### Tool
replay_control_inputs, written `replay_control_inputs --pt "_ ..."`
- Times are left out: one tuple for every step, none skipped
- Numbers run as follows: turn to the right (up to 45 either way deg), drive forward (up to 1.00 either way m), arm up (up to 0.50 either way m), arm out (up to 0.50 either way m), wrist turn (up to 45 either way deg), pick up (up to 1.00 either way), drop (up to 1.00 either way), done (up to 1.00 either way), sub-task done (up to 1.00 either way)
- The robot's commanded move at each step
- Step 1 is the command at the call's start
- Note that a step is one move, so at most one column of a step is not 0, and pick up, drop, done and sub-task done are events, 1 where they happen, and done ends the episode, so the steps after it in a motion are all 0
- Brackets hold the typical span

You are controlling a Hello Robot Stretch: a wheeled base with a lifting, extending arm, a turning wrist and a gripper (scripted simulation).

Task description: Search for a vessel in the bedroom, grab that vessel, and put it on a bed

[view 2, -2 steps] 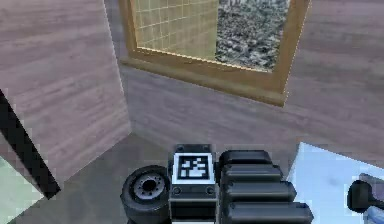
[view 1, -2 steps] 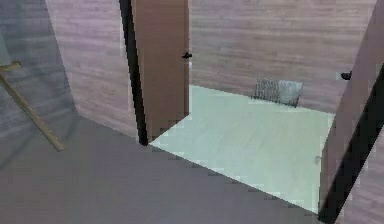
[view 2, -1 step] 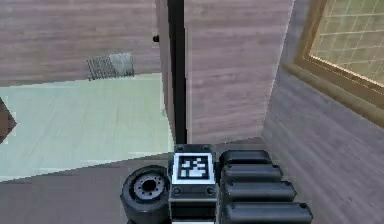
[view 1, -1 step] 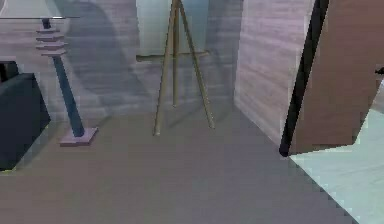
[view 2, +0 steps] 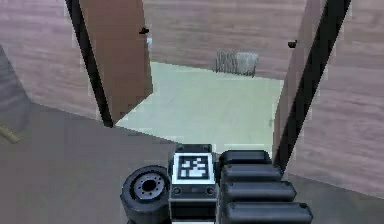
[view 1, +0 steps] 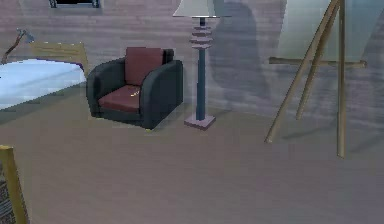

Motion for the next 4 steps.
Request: replay_control_inputs --pt "0.0 0.90 0.00 0.00 0.0 0.00 0.00 0.00 0.00" --pt "-27.0 0.00 0.00 0.00 0.0 0.00 0.00 0.00 0.00" --pt "0.0 0.25 0.00 0.00 0.0 0.00 0.00 0.00 0.00" --pt "-27.0 0.00 0.00 0.00 0.0 0.00 0.00 0.00 0.00"
